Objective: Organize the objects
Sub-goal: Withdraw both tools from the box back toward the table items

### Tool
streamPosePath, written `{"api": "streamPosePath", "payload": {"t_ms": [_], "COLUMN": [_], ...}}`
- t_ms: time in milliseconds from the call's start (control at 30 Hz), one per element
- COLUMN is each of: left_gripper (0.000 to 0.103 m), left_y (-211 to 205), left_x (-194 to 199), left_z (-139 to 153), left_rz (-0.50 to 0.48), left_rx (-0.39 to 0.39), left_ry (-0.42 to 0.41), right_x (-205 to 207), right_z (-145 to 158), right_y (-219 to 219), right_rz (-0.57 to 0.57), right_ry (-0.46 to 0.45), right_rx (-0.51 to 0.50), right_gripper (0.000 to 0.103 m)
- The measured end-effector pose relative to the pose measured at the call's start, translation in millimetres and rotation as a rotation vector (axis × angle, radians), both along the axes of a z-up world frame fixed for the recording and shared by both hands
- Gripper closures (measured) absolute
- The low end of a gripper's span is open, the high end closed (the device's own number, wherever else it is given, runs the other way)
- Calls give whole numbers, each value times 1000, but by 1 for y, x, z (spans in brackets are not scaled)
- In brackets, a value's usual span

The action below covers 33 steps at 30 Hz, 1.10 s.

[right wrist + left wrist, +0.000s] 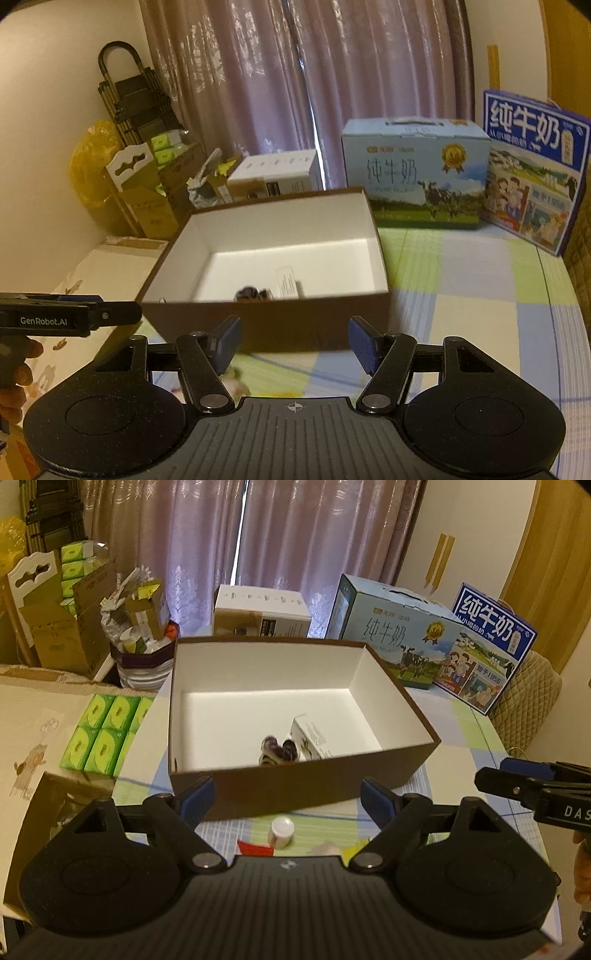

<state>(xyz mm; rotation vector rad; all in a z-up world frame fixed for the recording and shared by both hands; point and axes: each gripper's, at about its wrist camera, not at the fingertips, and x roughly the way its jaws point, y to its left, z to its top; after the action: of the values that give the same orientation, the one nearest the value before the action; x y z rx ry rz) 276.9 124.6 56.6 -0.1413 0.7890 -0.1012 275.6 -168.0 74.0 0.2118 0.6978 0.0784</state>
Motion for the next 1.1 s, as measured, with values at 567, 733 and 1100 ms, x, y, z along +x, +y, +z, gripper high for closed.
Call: {"api": "streamPosePath", "payload": {"t_ms": [567,733,1100], "left_gripper": [19,20,20], "left_y": [-19,-31,-42], "left_x": [-49,-58,-68], "left_z": [-20,-28,-41], "left_rz": [7,-8,-11], "left_rx": [10,18,33], "left_ry": [81,106,143], "right_x": [-52,-62,-72], "right_z": [-33,-44,-62], "right_y": [-12,-10,-10], "right_rz": [-13,-16,-20], "right_ry": [130,165,226], "right_rx": [50,40,38], "right_gripper": [42,42,42]}}
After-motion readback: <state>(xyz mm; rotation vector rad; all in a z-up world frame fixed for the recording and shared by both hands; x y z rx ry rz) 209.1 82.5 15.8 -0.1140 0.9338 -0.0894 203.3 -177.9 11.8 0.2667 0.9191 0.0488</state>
